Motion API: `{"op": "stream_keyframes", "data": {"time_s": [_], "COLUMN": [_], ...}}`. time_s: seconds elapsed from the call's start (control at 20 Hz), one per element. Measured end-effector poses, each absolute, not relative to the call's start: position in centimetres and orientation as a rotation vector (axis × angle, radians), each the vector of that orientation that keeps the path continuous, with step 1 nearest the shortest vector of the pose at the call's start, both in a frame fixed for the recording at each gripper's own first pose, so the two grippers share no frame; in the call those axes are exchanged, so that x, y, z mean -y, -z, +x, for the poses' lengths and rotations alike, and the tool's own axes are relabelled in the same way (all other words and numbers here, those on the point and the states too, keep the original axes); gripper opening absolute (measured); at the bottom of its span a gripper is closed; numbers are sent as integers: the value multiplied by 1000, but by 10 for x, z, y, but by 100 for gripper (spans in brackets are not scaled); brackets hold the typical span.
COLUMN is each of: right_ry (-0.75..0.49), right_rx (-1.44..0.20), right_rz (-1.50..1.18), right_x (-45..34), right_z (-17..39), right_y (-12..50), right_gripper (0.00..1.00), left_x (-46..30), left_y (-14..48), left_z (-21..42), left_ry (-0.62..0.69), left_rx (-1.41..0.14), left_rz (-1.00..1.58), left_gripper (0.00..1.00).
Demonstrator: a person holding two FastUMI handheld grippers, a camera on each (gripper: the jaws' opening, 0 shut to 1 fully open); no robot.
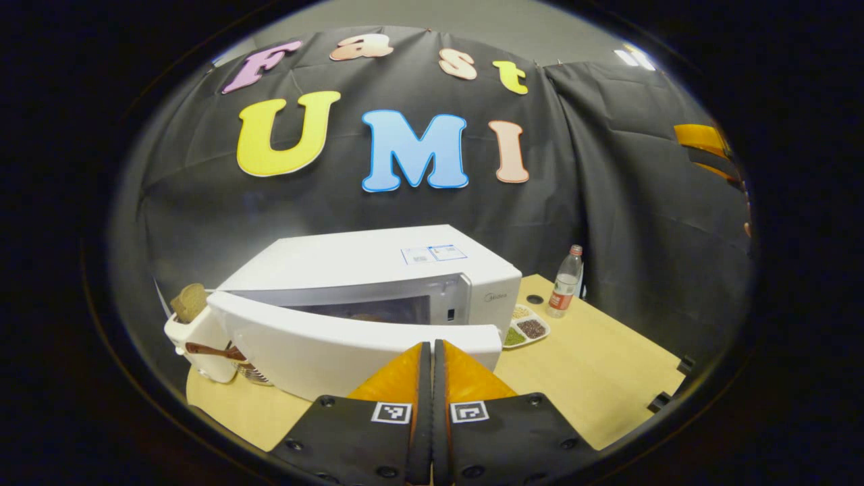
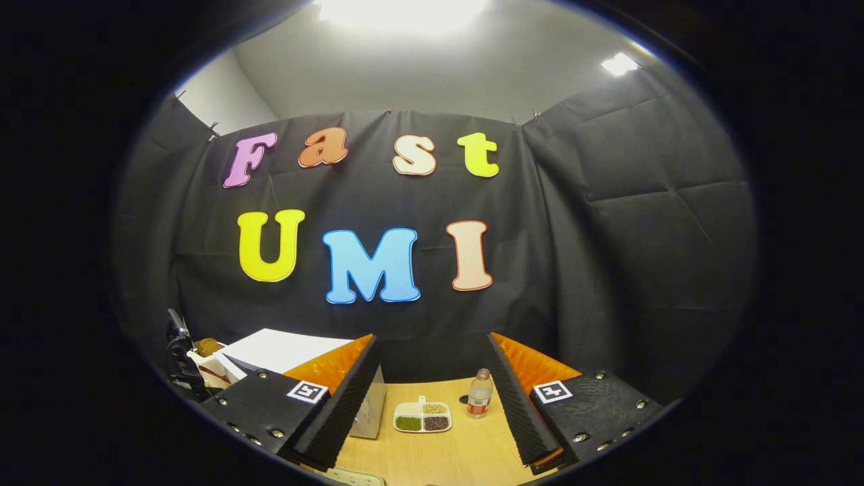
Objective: Open the microwave oven with the left hand, put the food in, and close the microwave oven.
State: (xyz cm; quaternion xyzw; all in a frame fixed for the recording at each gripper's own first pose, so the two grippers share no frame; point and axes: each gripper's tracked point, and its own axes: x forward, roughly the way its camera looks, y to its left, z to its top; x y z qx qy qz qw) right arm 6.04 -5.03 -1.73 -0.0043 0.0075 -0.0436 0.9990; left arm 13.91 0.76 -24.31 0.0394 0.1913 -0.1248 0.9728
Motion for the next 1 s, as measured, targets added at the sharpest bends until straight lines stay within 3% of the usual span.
{"op": "stream_keyframes", "data": {"time_s": [1.0], "right_ry": [106], "right_rx": [-66], "right_rz": [8], "right_x": [72], "right_z": [87], "right_y": [39], "right_gripper": [95], "left_x": [22], "left_y": [254], "left_z": [206], "left_ry": [210], "left_rx": [-410], "left_rz": [15], "left_gripper": [7]}}
